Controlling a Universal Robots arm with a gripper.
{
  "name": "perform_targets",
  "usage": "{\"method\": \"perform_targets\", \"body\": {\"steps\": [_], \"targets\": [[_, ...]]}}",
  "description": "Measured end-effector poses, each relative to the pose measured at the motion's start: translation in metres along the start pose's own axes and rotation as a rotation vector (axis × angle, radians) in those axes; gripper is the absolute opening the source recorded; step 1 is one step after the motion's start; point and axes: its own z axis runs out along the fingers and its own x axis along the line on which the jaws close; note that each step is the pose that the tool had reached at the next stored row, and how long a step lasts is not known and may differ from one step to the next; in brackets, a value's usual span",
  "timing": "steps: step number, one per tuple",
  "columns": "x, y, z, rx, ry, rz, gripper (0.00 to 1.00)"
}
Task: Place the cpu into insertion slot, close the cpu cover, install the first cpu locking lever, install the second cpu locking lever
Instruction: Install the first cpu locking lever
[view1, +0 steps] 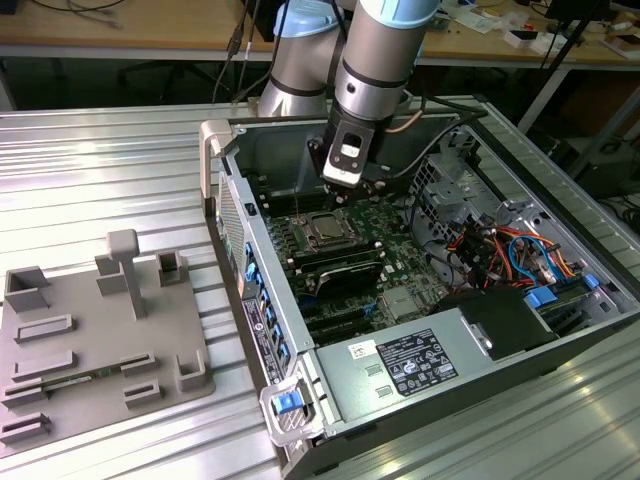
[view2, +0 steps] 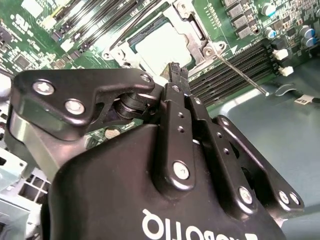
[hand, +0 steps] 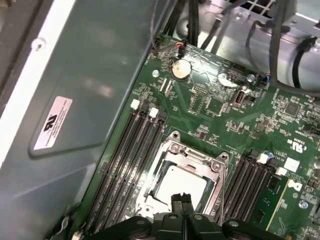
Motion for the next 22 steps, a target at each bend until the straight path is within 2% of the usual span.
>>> {"method": "perform_targets", "body": {"steps": [3, 5, 9, 10, 12, 19, 20, 22], "targets": [[0.0000, 0.0000, 0.0000, 0.0002, 0.0008, -0.032, 0.11], [0.0000, 0.0000, 0.0000, 0.0005, 0.0020, -0.075, 0.11], [0.0000, 0.0000, 0.0000, 0.0010, 0.0033, -0.129, 0.11], [0.0000, 0.0000, 0.0000, 0.0012, 0.0041, -0.156, 0.11], [0.0000, 0.0000, 0.0000, 0.0014, 0.0048, -0.184, 0.11], [0.0000, 0.0000, 0.0000, 0.0024, 0.0086, -0.327, 0.11], [0.0000, 0.0000, 0.0000, 0.0028, 0.0096, -0.365, 0.11], [0.0000, 0.0000, 0.0000, 0.0031, 0.0109, -0.413, 0.11]]}}
